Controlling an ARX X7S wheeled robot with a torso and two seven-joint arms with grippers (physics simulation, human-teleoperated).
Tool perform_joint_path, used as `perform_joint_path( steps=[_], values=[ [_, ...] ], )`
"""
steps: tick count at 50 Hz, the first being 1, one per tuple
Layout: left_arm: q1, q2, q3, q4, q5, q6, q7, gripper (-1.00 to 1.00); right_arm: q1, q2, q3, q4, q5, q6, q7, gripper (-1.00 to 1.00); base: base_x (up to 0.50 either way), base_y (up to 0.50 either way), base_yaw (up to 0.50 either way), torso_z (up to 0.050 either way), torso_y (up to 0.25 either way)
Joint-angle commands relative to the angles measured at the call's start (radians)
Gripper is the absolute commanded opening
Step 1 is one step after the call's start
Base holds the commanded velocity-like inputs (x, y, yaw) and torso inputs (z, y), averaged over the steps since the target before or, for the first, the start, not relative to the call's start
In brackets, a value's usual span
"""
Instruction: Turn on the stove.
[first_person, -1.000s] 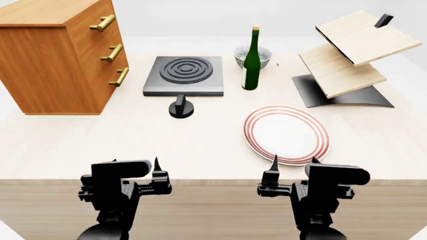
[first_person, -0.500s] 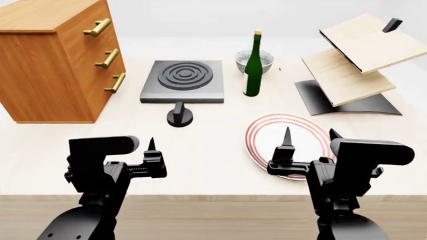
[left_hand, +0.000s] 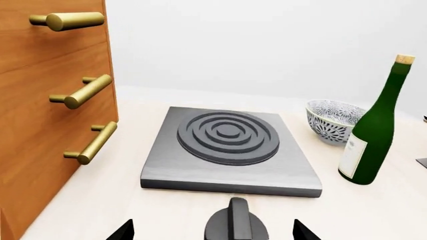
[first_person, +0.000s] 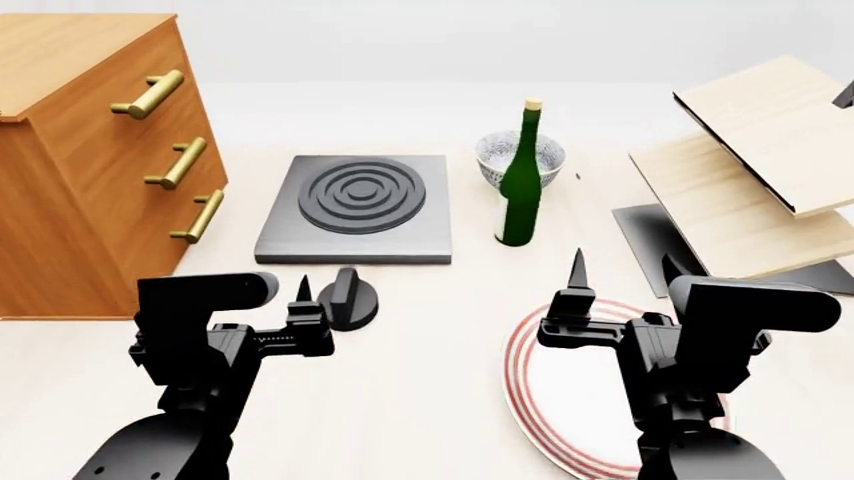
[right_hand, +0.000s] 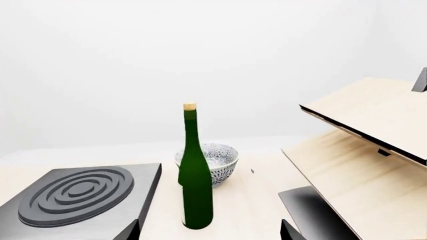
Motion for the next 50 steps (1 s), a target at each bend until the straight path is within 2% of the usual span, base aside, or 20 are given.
perform_joint_path(
  steps=[1, 10, 11, 13, 15, 21, 26, 29, 35, 46, 47, 48, 49, 50],
  values=[
    [0.005, -0.005, 0.002, -0.012, -0.011, 0.015, -0.010, 1.00, -0.005, 0.005, -0.004, 0.004, 0.008, -0.012, 0.013, 1.00, 0.50, 0.00, 0.00, 0.000, 0.000],
    [0.014, -0.013, 0.011, -0.022, -0.016, 0.040, -0.013, 1.00, -0.019, 0.015, -0.020, 0.006, 0.001, -0.030, 0.026, 1.00, 0.09, 0.00, 0.00, 0.000, 0.002],
    [0.039, -0.043, 0.061, -0.025, 0.023, 0.141, 0.006, 1.00, -0.021, 0.017, -0.023, 0.010, 0.001, -0.032, 0.025, 1.00, 0.00, 0.00, 0.00, 0.000, 0.000],
    [0.064, -0.068, 0.111, -0.043, 0.077, 0.246, 0.007, 1.00, -0.024, 0.019, -0.027, 0.011, 0.000, -0.036, 0.026, 1.00, 0.00, 0.00, 0.00, 0.000, 0.000],
    [0.066, -0.077, 0.121, -0.068, 0.081, 0.275, 0.018, 1.00, -0.030, 0.021, -0.028, 0.012, 0.001, -0.046, 0.024, 1.00, 0.00, 0.00, 0.00, 0.000, 0.000],
    [0.037, -0.109, 0.151, -0.260, 0.156, 0.440, 0.015, 1.00, -0.065, 0.038, -0.056, 0.019, -0.027, -0.112, 0.025, 1.00, 0.00, 0.00, 0.00, 0.000, 0.000],
    [-0.006, -0.108, 0.123, -0.441, 0.181, 0.564, -0.011, 1.00, -0.073, 0.046, -0.069, 0.017, -0.033, -0.124, 0.028, 1.00, 0.00, 0.00, 0.00, 0.000, 0.000],
    [-0.042, -0.107, 0.126, -0.588, 0.235, 0.674, -0.060, 1.00, -0.074, 0.049, -0.073, 0.018, -0.034, -0.129, 0.030, 1.00, 0.00, 0.00, 0.00, 0.000, 0.000],
    [-0.101, -0.097, 0.138, -0.801, 0.247, 0.800, -0.065, 1.00, -0.076, 0.052, -0.074, 0.026, -0.031, -0.134, 0.033, 1.00, 0.00, 0.00, 0.00, 0.000, 0.000],
    [-0.163, -0.070, 0.141, -1.062, 0.223, 0.962, -0.052, 1.00, -0.084, 0.053, -0.075, 0.042, -0.023, -0.146, 0.040, 1.00, 0.00, 0.00, 0.00, 0.000, 0.000],
    [-0.210, 0.005, 0.187, -1.212, 0.261, 1.112, -0.076, 1.00, -0.091, 0.053, -0.072, 0.044, -0.021, -0.149, 0.041, 1.00, 0.00, 0.00, 0.00, 0.000, 0.000],
    [-0.231, 0.008, 0.189, -1.362, 0.262, 1.213, -0.076, 1.00, -0.091, 0.054, -0.072, 0.044, -0.020, -0.150, 0.041, 1.00, 0.00, 0.00, 0.00, 0.000, 0.000],
    [-0.236, 0.011, 0.192, -1.491, 0.263, 1.227, -0.077, 1.00, -0.093, 0.054, -0.073, 0.048, -0.021, -0.154, 0.042, 1.00, 0.00, 0.00, 0.00, 0.000, 0.000],
    [-0.236, 0.012, 0.194, -1.497, 0.262, 1.231, -0.076, 1.00, -0.093, 0.055, -0.072, 0.046, -0.019, -0.152, 0.042, 1.00, 0.00, 0.00, 0.00, 0.000, 0.000]
  ],
)
